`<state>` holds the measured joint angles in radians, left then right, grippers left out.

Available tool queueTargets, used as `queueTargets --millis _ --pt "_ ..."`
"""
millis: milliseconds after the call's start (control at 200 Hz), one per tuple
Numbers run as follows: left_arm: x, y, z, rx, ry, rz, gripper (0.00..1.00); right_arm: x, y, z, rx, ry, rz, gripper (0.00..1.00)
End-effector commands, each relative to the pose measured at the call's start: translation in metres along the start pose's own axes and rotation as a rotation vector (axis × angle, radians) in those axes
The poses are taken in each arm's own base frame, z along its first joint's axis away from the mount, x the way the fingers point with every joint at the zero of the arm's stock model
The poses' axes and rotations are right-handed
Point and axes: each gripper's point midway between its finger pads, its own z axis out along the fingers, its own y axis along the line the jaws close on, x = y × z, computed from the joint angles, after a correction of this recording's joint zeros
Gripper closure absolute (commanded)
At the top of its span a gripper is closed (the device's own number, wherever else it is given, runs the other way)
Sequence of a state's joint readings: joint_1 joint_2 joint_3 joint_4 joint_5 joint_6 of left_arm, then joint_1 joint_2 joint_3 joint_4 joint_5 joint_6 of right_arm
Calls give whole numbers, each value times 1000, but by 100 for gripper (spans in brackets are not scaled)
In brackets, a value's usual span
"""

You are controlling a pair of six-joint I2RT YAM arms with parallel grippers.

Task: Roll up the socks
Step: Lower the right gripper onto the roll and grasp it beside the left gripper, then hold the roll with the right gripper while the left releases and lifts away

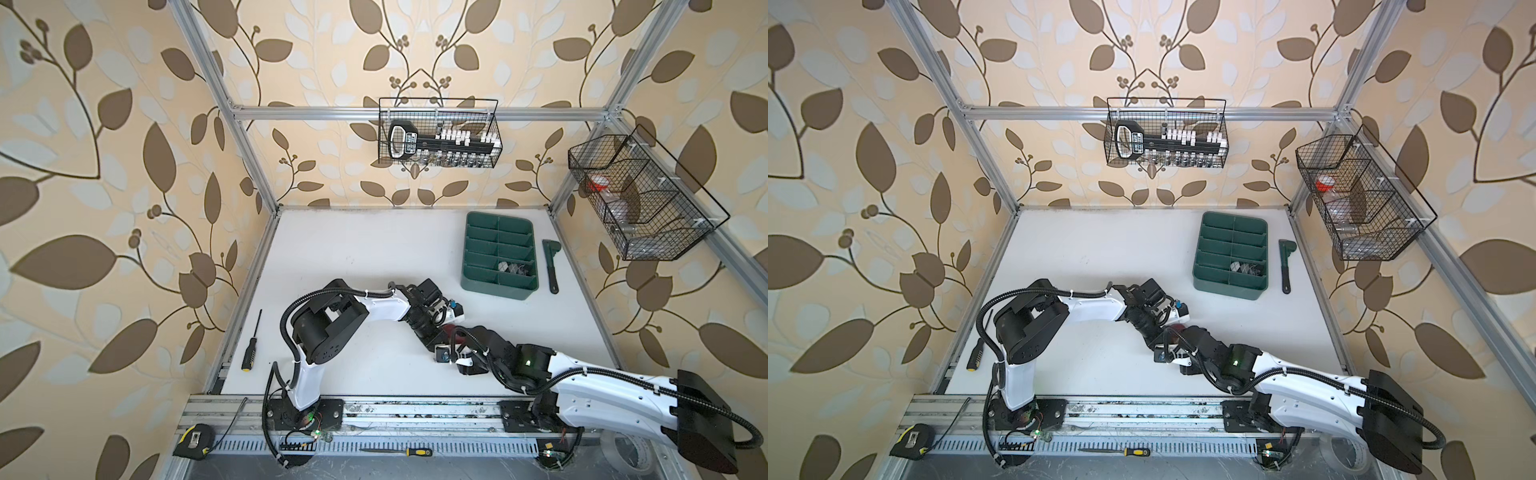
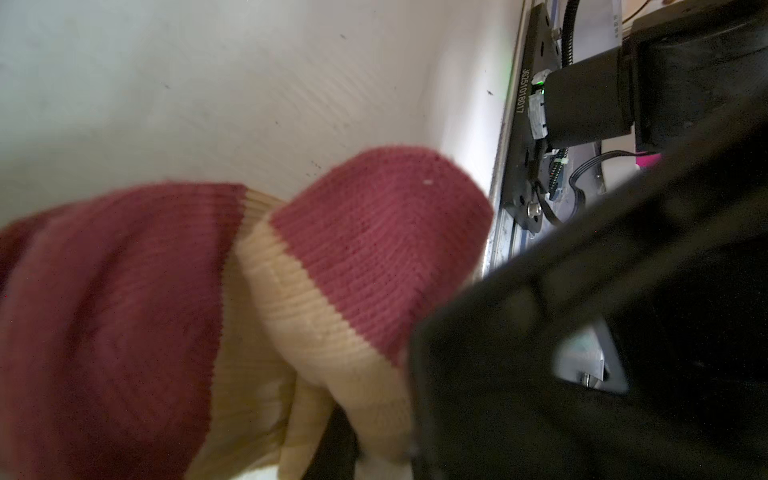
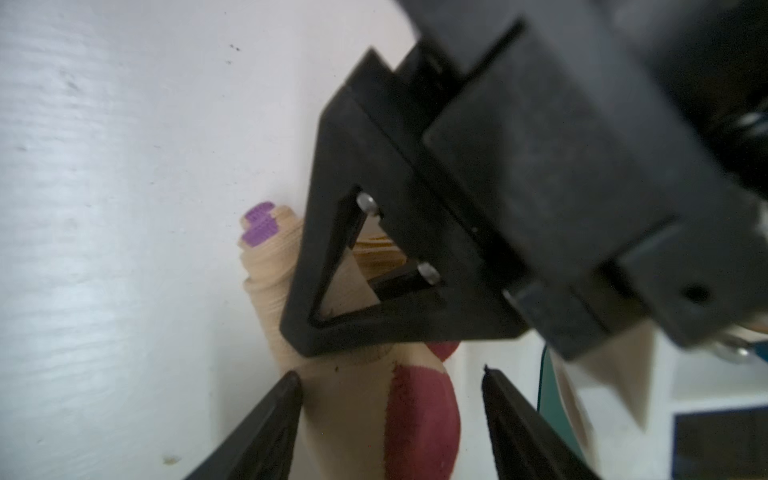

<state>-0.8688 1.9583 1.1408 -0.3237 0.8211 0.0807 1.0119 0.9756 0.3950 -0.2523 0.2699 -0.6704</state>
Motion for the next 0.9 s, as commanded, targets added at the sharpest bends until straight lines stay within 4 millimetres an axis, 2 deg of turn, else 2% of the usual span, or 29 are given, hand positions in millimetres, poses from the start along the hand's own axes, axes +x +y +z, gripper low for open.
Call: queueTargets --millis 0,195,270,365,415,530,670,815,895 --pt "52 25 12 -81 143 -154 85 0 16 8 -58 -23 0 35" --pt "51 26 9 -103 126 -141 73 9 34 19 -132 14 -15 36" --pt "50 25 9 -101 122 -137 73 9 37 23 -151 21 -15 50" --pt "49 24 9 -96 120 -138 72 9 38 28 -177 36 -11 74" --pt "47 24 7 -94 106 -141 69 10 41 28 -196 44 -11 85" --pt "38 28 0 -110 37 -166 59 14 49 26 -237 58 -13 99" --pt "22 36 -24 -173 -45 -192 52 16 53 19 -275 57 -3 100" --pt "7 45 -63 -267 -161 -200 49 22 60 13 -350 68 48 100" --pt "6 51 -83 -321 -203 -211 49 27 67 12 -403 95 64 100"
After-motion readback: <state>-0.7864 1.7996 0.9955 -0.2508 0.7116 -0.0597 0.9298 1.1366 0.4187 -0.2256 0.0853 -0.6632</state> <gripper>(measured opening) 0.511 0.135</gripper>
